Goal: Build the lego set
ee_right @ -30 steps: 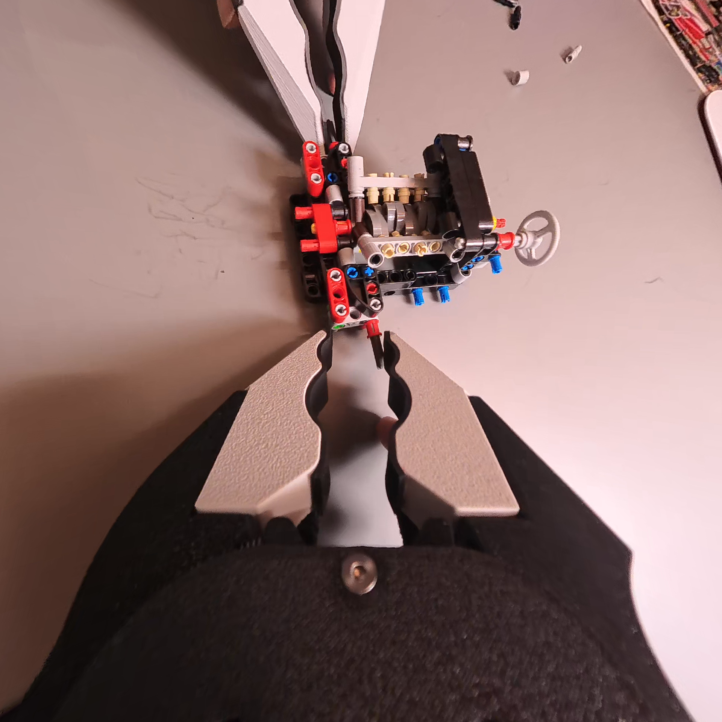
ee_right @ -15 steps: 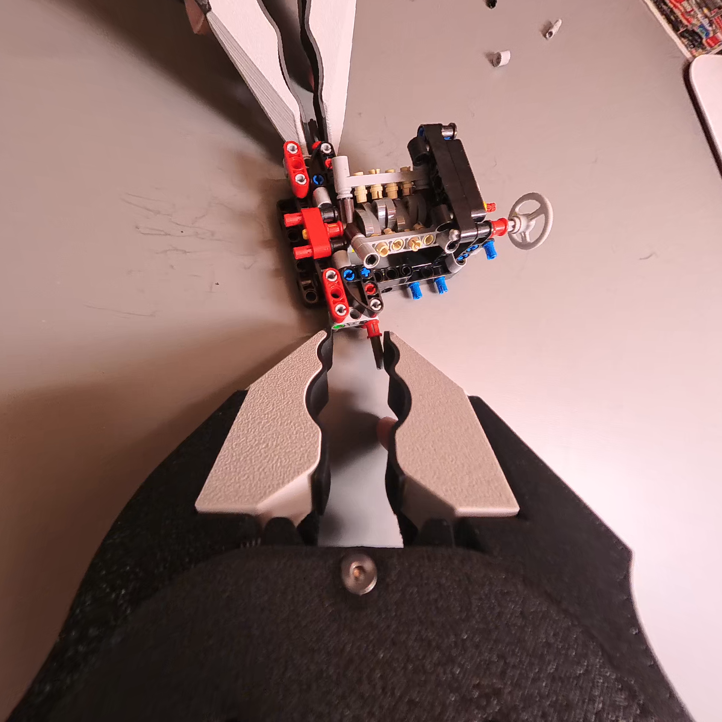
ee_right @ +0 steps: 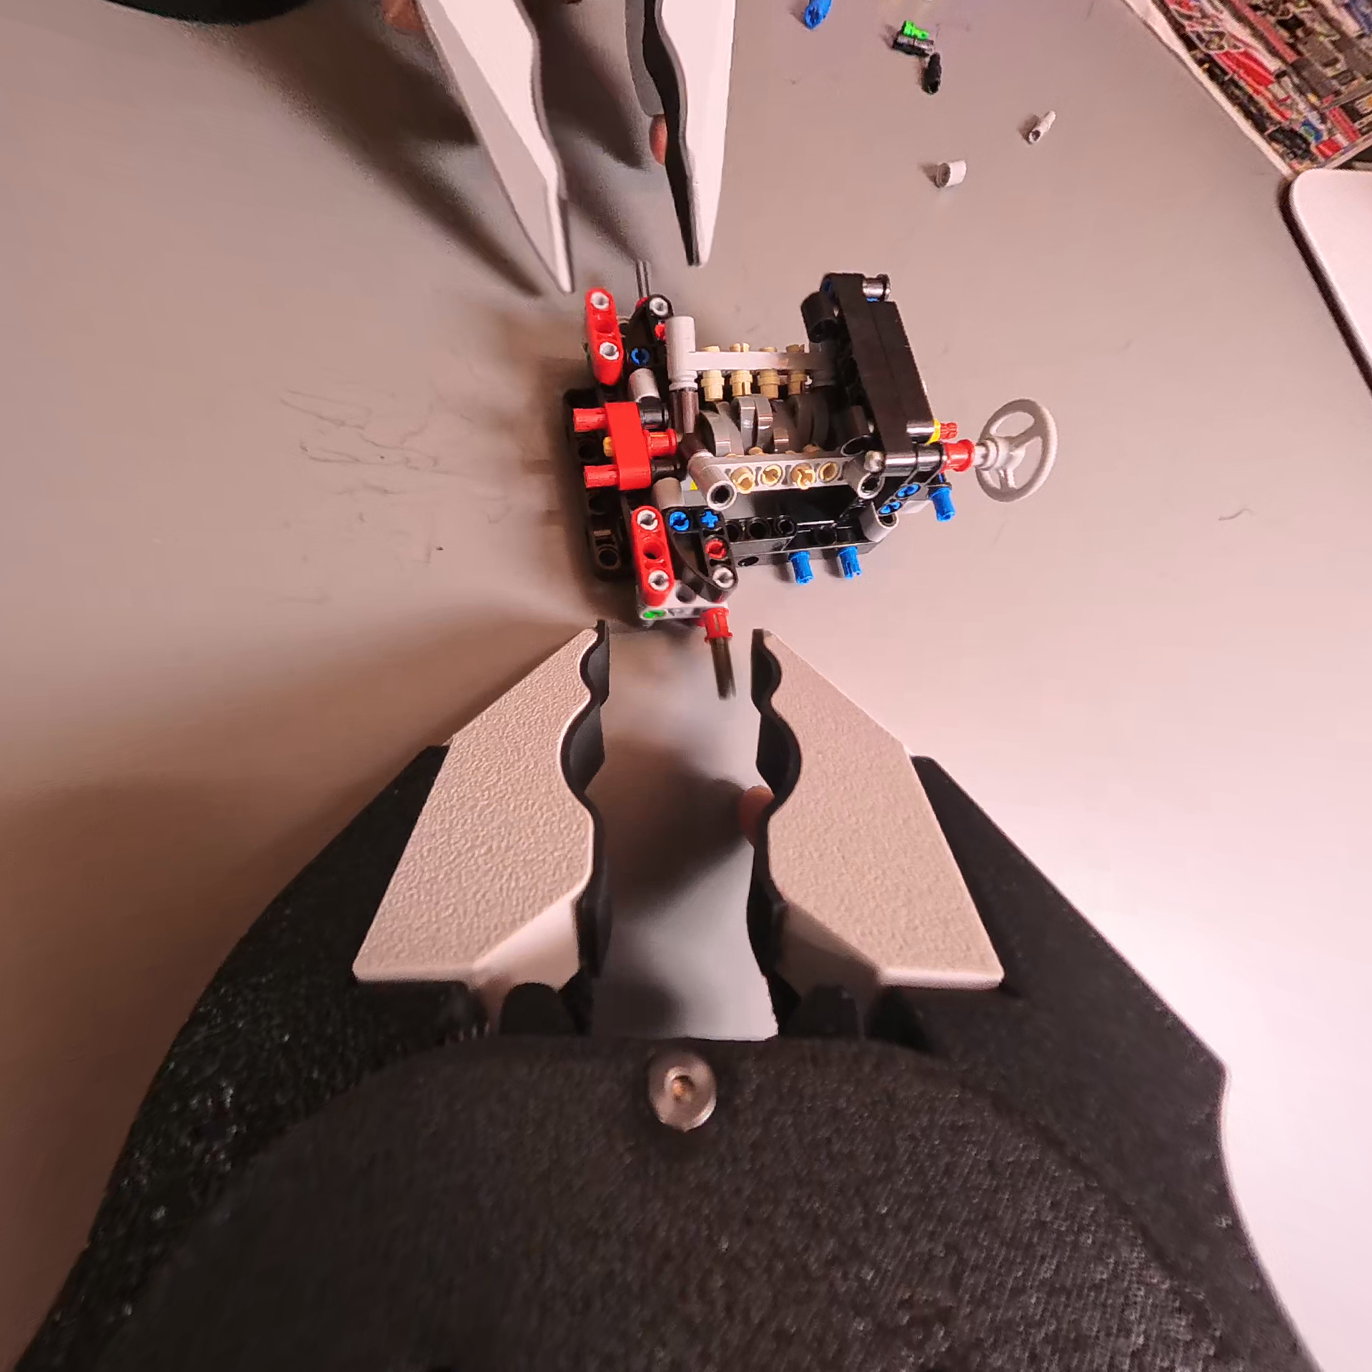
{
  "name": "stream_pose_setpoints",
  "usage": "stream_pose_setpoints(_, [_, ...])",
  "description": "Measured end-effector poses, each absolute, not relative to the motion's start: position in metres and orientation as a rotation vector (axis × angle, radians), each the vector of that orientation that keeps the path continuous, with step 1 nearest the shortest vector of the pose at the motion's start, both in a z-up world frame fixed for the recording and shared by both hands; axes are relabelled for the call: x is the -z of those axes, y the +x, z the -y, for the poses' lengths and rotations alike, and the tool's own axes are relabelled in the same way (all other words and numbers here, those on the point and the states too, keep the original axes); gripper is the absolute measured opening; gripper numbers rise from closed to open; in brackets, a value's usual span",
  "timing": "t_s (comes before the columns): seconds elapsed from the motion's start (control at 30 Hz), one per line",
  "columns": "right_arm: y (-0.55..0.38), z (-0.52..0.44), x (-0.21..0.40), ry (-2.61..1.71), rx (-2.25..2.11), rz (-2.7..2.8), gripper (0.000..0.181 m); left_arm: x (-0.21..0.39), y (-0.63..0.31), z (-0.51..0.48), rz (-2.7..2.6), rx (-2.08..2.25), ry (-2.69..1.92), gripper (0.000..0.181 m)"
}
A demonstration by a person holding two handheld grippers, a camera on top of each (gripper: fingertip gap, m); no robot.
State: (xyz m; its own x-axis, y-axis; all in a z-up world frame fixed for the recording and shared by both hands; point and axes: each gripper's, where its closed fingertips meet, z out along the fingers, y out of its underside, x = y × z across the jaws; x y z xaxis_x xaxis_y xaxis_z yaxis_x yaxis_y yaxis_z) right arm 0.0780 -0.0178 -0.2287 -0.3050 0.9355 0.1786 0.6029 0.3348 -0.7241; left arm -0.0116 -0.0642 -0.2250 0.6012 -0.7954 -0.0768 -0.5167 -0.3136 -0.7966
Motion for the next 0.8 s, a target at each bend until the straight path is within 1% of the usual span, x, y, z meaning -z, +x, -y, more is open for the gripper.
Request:
stream_pose_setpoints(0.1, [0.072,0.024,0.226,-1.325,-0.745,2.003,0.035,0.224,-0.002,0.065,-1.046,0.436,-1.977,0.054])
stream_pose_setpoints(0.23, [0.063,0.028,0.228,-1.303,-0.687,1.989,0.036,0.231,0.009,0.057,-1.052,0.361,-2.003,0.062])
stream_pose_setpoints(0.43, [0.053,0.04,0.229,-1.282,-0.661,1.991,0.035,0.23,-0.002,0.042,-1.003,0.241,-2.002,0.054])
stream_pose_setpoints(0.57, [0.05,0.059,0.225,-1.211,-0.746,2.012,0.041,0.226,-0.038,0.029,-0.898,0.117,-2.01,0.052])
stream_pose_setpoints(0.7, [0.053,0.06,0.2,-1.174,-0.898,1.93,0.043,0.214,-0.064,0.022,-0.772,0.065,-2.003,0.044])
stream_pose_setpoints(0.8, [0.059,0.041,0.177,-1.176,-0.976,1.787,0.038,0.212,-0.061,0.03,-0.774,0.128,-2.013,0.039])
